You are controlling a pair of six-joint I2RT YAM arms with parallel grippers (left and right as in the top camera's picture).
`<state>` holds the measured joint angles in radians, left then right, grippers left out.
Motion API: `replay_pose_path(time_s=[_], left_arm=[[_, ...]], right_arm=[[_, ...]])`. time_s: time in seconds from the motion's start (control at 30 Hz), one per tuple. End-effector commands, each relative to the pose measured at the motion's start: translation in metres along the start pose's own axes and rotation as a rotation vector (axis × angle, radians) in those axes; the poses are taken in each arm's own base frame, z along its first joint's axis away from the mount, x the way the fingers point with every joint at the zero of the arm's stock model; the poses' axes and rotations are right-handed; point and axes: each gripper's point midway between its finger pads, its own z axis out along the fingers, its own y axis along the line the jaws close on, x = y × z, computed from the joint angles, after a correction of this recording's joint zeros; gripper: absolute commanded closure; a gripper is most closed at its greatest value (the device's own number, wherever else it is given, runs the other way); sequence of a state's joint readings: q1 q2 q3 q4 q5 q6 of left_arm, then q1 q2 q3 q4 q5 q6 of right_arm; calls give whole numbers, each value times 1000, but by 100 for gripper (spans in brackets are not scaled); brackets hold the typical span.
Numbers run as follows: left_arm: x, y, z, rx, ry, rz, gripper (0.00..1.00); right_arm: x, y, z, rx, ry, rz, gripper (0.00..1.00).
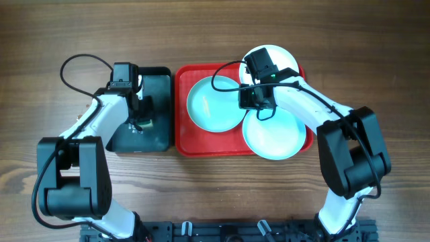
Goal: Clean dirty plates on tray and stack at the side
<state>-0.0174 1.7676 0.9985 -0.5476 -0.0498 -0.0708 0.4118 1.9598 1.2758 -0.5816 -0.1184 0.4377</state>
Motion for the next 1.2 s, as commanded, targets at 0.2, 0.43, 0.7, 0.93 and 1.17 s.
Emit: replay_pose_path(time_s=[0.2,0.43,0.7,0.93,1.17], left_arm=[[11,-4,3,44,30,0,96],[-31,-7,-56,73,-196,-1,96],[-44,-8,-80,85,-285,-4,96],[-49,-8,-81,86,-306,0,96],[-47,-8,-81,85,-297,0,96]], right_arm=[[6,-2,7,16,15,1,94],[5,-2,7,14,11,-22,94],[12,1,6,-4,46,-21,96],[5,3,6,-12,19,-48,96],[2,5,6,-19,5,-50,86]])
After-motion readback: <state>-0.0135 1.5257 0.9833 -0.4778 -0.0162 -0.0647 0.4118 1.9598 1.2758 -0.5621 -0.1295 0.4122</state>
